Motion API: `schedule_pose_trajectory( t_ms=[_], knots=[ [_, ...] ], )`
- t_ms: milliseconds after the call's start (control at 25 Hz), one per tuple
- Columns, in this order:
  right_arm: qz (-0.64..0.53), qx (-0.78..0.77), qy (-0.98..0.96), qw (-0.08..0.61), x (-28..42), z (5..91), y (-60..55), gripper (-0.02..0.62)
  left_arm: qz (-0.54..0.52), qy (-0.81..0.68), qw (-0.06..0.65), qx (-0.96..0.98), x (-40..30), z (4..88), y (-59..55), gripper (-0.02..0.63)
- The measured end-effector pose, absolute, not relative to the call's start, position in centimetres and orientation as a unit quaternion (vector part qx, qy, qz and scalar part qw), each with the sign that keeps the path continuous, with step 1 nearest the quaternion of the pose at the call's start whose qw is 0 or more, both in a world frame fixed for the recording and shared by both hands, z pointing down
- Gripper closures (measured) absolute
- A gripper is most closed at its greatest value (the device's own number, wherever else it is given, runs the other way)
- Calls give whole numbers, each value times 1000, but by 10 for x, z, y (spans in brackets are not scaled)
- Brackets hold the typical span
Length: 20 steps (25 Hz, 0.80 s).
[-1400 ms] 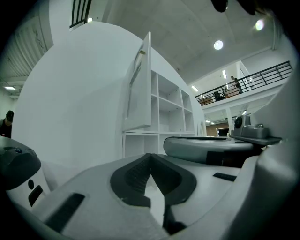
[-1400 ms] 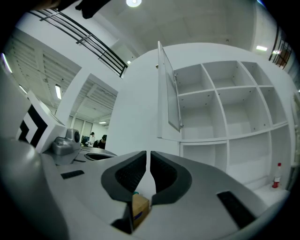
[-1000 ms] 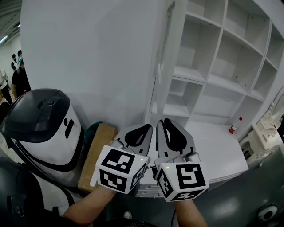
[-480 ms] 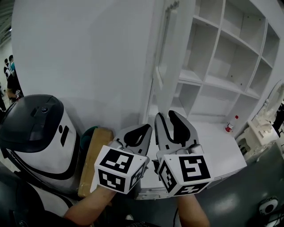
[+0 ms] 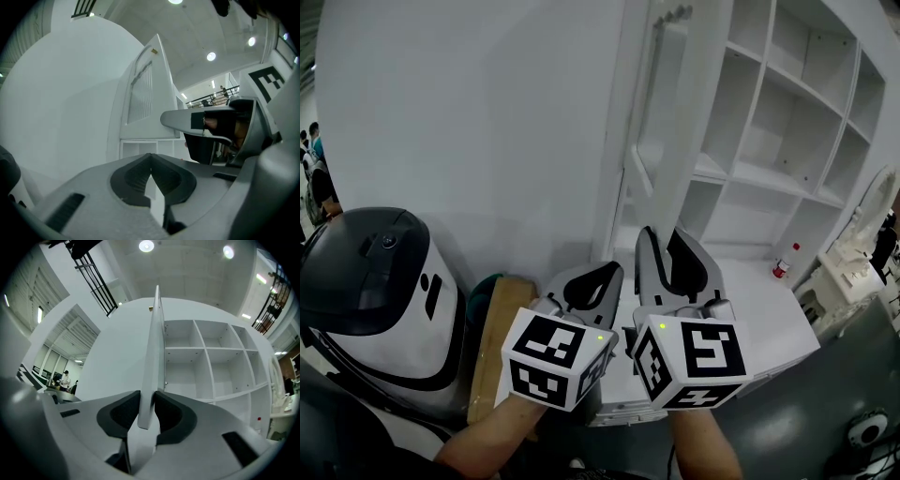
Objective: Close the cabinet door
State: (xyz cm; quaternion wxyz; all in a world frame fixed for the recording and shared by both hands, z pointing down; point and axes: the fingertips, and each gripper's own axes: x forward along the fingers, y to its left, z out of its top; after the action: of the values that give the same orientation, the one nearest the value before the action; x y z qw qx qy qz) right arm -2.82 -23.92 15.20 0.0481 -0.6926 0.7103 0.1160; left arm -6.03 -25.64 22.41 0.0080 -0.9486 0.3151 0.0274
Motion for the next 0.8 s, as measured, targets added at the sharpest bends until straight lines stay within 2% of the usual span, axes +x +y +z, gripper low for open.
schedule_pose_trajectory(
  t_ms=[800],
  knots=[
    [121,-696,705,61,-8,152,-235,508,31,287,12,-957,-40,228,-255,594]
  ],
)
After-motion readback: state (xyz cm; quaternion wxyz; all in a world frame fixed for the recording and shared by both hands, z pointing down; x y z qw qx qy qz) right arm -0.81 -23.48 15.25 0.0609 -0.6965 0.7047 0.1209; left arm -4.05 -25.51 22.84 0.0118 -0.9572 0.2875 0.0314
